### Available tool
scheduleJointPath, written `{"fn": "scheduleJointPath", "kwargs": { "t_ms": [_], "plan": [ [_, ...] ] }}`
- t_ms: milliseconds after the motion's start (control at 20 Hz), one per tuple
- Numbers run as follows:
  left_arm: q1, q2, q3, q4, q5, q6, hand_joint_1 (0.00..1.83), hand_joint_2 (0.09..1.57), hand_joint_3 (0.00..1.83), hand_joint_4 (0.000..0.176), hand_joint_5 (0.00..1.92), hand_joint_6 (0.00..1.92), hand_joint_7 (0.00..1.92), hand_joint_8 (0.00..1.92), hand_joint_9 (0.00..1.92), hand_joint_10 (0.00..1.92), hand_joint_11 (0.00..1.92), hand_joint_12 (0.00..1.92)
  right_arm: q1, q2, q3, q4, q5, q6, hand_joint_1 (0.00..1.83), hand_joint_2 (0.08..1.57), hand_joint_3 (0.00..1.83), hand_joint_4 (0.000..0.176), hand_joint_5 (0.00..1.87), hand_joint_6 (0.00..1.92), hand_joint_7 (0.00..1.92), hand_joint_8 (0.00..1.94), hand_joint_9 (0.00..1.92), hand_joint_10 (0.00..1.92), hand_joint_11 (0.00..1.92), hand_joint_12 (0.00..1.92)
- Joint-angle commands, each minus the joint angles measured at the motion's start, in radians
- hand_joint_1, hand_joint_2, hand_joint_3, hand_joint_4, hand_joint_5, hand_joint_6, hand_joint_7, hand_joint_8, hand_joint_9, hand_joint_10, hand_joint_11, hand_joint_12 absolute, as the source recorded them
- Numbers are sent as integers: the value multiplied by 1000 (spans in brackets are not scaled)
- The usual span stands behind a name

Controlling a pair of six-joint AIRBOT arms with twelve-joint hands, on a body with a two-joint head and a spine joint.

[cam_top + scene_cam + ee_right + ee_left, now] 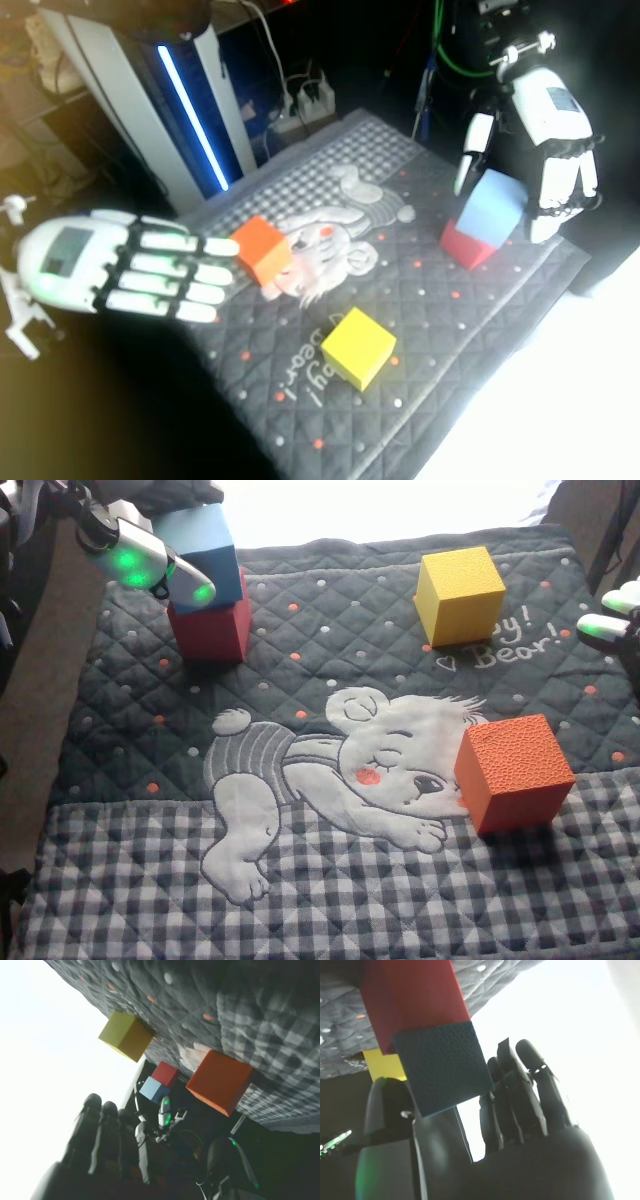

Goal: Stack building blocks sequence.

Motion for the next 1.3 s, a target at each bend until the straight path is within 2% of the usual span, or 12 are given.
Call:
{"fn": "scheduleJointPath", "kwargs": {
  "t_ms": [0, 100, 200, 250, 400, 550, 700, 900, 950, 1100, 1200, 1250],
  "plan": [
    [-3, 5, -1, -5, -108, -1, 894, 865, 0, 62, 432, 0, 492, 0, 556, 0, 204, 1095, 2, 2, 3, 32, 117, 3, 300, 1237, 0, 113, 0, 0, 0, 0, 0, 0, 19, 9],
    [-4, 16, -16, 1, -122, -1, 858, 867, 0, 89, 339, 0, 407, 0, 535, 0, 223, 1205, 2, 2, 3, 32, 117, 3, 316, 1235, 0, 108, 0, 0, 0, 0, 0, 0, 20, 9],
    [-6, 24, -30, 1, -133, 18, 755, 847, 0, 165, 183, 0, 254, 0, 354, 1, 42, 1219, 2, 1, 4, 33, 117, 3, 315, 1227, 0, 125, 0, 0, 0, 0, 0, 0, 22, 10],
    [-15, 37, -55, -19, -138, 78, 730, 836, 0, 174, 131, 1, 191, 2, 257, 4, 8, 1076, 2, 1, 4, 35, 118, 3, 325, 1225, 0, 129, 0, 0, 0, 0, 0, 0, 15, 7],
    [-13, 86, -137, -121, -196, 246, 679, 836, 1, 176, 7, 2, 7, 0, 33, 4, 0, 649, 3, 1, 3, 35, 122, 3, 314, 1212, 0, 107, 0, 0, 0, 0, 0, 0, 58, 28],
    [37, 154, -217, -166, -318, 253, 650, 836, 0, 176, 0, 0, 0, 0, 0, 0, 0, 599, 16, 1, 1, 34, 163, 3, 245, 1199, 0, 115, 0, 0, 0, 0, 0, 0, 22, 14],
    [156, 271, -352, -237, -551, 253, 668, 792, 0, 176, 0, 0, 0, 0, 0, 0, 0, 38, 52, -3, -1, 5, 201, 3, 173, 1155, 0, 123, 0, 0, 0, 0, 0, 0, 57, 30],
    [271, 336, -456, -251, -694, 223, 727, 801, 2, 176, 0, 0, 0, 0, 0, 0, 0, 0, 92, -37, 16, -23, 189, 3, 274, 1150, 0, 137, 2, 1, 0, 0, 0, 0, 106, 50],
    [337, 358, -496, -244, -763, 167, 681, 771, 0, 176, 0, 0, 0, 0, 0, 0, 0, 0, 119, -49, 21, -47, 167, 3, 349, 1164, 0, 70, 51, 16, 21, 6, 28, 9, 117, 53],
    [510, 386, -557, -270, -939, 55, 775, 707, 0, 176, 55, 5, 0, 0, 0, 0, 0, 0, 169, -72, 24, -102, 129, 3, 327, 1112, 0, 170, 23, 4, 0, 0, 0, 0, 88, 39],
    [599, 395, -593, -309, -1015, 50, 801, 693, 0, 175, 70, 7, 0, 0, 0, 0, 0, 0, 216, -105, 33, -153, 67, 10, 521, 1069, 0, 176, 80, 5, 0, 0, 17, 2, 166, 90],
    [632, 395, -600, -329, -1036, 49, 822, 694, 0, 176, 81, 10, 0, 0, 0, 0, 0, 0, 231, -124, 46, -179, 35, 30, 334, 1092, 6, 176, 15, 0, 0, 0, 3, 0, 116, 71]
  ]
}}
